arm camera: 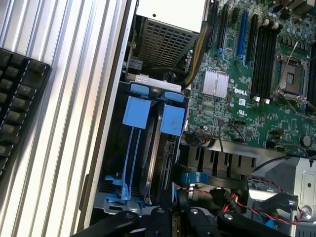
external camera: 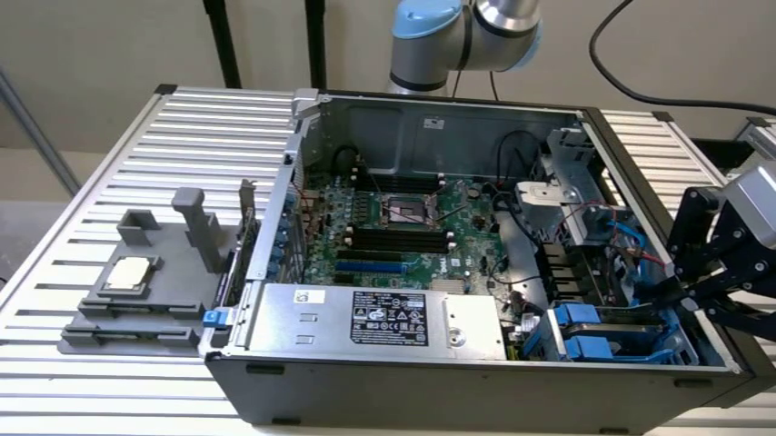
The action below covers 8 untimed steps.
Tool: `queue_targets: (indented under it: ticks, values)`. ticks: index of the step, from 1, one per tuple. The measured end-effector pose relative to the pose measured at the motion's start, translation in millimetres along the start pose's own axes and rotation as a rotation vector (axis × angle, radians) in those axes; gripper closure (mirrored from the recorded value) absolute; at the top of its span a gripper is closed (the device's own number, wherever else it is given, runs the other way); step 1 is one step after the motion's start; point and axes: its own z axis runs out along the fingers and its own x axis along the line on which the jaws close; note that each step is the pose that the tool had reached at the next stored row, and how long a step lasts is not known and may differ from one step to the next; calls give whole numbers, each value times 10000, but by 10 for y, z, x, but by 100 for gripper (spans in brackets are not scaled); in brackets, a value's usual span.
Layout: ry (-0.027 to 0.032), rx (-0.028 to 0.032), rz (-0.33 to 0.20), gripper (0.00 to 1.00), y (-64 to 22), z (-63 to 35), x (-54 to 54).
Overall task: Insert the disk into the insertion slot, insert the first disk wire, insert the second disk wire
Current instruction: 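Insert the first disk wire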
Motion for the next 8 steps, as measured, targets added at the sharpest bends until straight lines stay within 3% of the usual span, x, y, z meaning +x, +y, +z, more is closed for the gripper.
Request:
queue_targets:
  ticks: [8]
  values:
    - [-5,-20,5,84,195,-9,-36]
